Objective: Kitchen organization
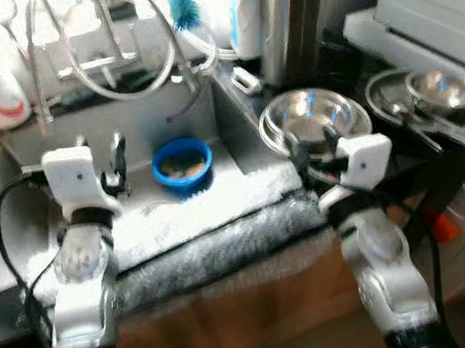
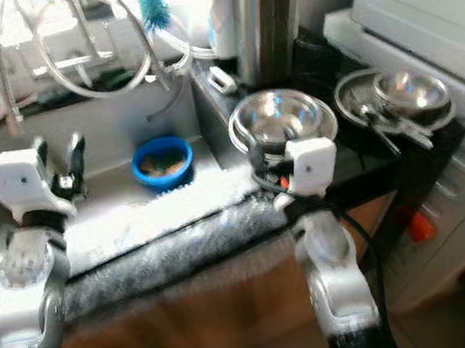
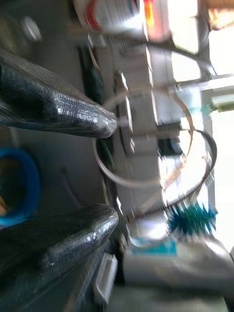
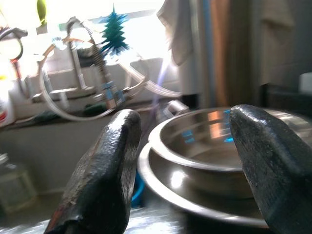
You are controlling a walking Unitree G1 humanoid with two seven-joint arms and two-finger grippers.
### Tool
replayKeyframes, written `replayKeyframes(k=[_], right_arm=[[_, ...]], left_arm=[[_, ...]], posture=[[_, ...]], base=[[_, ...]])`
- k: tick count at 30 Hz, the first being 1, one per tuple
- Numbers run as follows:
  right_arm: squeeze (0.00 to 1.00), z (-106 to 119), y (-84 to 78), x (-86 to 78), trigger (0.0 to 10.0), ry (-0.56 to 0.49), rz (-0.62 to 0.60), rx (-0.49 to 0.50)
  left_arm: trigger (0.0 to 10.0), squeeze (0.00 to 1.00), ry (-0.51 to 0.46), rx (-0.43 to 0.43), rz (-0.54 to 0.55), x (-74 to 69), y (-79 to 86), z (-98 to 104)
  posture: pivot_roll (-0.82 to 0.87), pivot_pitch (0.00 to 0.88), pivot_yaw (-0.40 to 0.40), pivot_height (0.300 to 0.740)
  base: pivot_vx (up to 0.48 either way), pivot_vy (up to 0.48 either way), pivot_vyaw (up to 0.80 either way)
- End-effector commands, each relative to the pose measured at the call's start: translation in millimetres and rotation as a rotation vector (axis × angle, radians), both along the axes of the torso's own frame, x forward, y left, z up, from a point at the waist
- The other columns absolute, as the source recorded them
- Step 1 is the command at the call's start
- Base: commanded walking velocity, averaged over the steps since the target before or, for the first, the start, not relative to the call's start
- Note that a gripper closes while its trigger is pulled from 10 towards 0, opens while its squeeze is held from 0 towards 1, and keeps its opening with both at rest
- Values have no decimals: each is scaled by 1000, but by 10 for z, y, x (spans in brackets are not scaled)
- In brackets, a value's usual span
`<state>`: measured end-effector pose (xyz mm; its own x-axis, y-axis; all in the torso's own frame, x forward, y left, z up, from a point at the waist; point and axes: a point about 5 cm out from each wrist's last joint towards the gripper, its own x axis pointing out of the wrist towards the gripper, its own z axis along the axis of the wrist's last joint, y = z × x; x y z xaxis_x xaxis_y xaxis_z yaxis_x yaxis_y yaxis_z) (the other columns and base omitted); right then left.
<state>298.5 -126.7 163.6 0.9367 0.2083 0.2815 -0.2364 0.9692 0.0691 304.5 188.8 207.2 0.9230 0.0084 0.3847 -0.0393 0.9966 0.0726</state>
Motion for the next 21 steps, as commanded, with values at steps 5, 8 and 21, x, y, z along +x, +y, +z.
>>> replayKeyframes(k=[5,8,21], right_arm=[[0,49,-42,-12,10000,-10,-9,13],[0,61,-46,-13,10000,-11,-9,14],[0,353,-196,172,10000,-8,-112,95]], left_arm=[[10000,0,-15,-9,-15,7,-36,41],[10000,0,-17,-9,-17,12,-47,53],[10000,0,-25,23,-45,44,-121,91]], posture=[[-92,0,22,740],[-92,0,22,740],[-106,0,28,740]], base=[[0,0,0],[0,0,0],[0,0,0]])
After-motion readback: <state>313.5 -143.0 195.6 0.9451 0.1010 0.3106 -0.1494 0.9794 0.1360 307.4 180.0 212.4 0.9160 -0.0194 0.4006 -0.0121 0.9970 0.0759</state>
